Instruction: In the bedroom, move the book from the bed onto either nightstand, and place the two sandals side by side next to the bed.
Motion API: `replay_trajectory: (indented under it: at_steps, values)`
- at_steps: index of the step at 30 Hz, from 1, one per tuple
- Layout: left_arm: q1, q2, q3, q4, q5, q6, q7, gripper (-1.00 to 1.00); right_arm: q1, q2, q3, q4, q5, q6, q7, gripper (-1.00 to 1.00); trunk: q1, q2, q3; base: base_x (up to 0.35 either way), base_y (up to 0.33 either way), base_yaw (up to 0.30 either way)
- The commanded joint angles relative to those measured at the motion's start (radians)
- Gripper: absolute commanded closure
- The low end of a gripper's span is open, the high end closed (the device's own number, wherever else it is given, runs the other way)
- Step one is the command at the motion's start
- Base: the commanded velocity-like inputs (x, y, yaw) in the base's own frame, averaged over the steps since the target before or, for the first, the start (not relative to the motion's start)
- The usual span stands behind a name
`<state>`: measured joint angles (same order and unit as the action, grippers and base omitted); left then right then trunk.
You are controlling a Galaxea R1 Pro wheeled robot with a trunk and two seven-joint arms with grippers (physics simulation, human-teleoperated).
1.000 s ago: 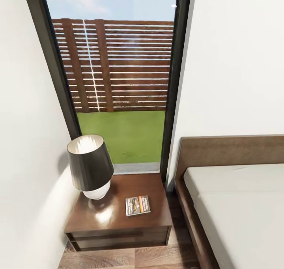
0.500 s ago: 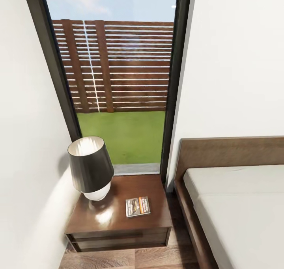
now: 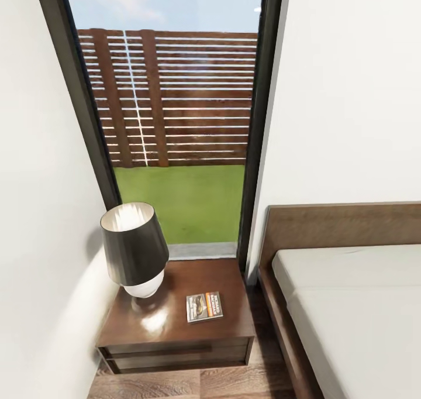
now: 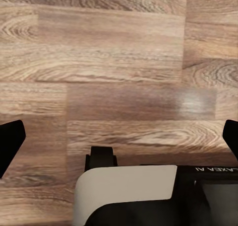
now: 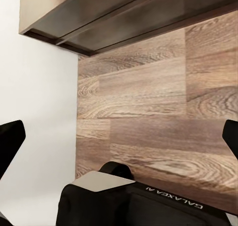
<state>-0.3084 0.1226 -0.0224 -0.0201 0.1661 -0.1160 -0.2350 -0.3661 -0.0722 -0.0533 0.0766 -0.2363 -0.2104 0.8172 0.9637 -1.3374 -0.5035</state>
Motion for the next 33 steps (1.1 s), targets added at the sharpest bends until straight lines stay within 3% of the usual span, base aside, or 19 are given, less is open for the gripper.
replay_trajectory:
  at_steps: [1,12,24,33]
  values:
    - [0.0,0.0,-0.003,0.001,0.01,-0.002,-0.001,-1.0,-0.002,0.0,-0.004,0.004,0.0,-0.005,0.004,-1.0,0.0,-0.001,-0.001,0.0,0.0,0.0]
    - [0.0,-0.001,-0.002,0.0,0.01,-0.002,0.005,-1.0,-0.002,0.007,-0.003,0.005,0.0,-0.004,0.005,-1.0,0.0,-0.001,-0.001,0.0,0.0,0.0]
    - [0.0,-0.044,-0.002,0.0,0.012,-0.002,0.005,-1.0,-0.001,0.011,-0.003,0.005,0.0,-0.004,0.005,-1.0,0.0,-0.001,-0.001,0.0,0.0,0.0]
    - [0.0,-0.049,-0.002,0.0,0.012,-0.002,0.005,-1.0,-0.002,0.011,-0.003,0.005,0.0,-0.004,0.005,-1.0,0.0,-0.001,-0.001,0.0,0.0,0.0]
